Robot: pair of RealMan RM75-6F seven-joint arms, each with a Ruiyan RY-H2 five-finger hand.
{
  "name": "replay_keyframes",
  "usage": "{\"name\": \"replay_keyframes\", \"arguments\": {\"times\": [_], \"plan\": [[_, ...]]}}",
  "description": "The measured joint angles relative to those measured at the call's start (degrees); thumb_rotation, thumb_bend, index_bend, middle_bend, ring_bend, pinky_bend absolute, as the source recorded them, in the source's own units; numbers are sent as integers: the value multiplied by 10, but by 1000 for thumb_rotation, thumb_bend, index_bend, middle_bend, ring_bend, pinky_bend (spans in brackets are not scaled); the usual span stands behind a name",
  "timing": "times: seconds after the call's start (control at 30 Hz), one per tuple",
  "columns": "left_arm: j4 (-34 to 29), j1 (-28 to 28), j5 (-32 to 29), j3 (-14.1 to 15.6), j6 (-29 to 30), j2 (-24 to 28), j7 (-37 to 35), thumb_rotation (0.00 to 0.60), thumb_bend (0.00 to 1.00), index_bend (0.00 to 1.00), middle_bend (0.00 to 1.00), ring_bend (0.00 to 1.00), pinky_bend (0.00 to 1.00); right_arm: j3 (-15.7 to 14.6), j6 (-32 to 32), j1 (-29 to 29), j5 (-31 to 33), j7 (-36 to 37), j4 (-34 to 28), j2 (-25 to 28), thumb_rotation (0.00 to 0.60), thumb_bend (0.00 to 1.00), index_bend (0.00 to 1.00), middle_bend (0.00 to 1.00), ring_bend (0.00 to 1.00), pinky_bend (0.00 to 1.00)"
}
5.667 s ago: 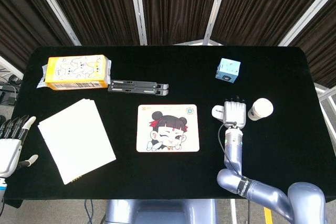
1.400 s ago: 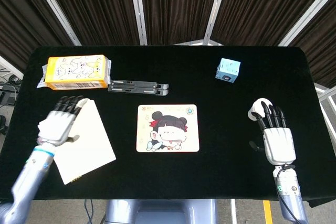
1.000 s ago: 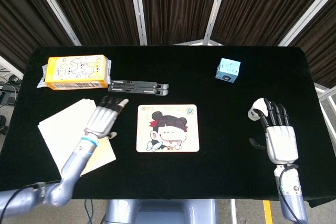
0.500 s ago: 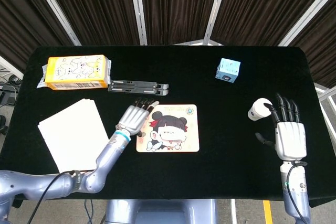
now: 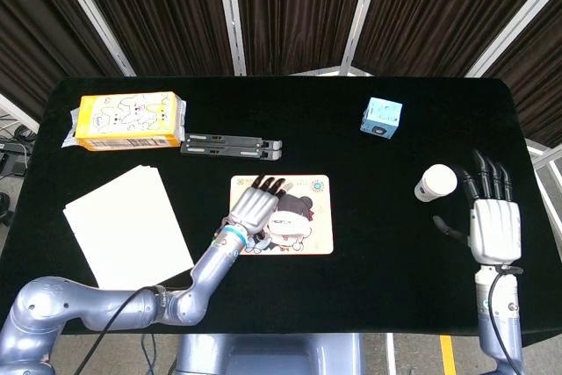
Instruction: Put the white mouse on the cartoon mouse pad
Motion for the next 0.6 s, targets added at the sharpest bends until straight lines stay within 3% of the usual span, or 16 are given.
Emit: {"name": "replay_keyframes", "arguments": {"times": [0.6], "plan": [[86, -47, -10, 9, 4, -49, 15, 600, 163, 4, 0, 0, 0, 5, -13, -4, 0, 10, -10, 2, 600, 91, 195, 0, 0, 0]]}}
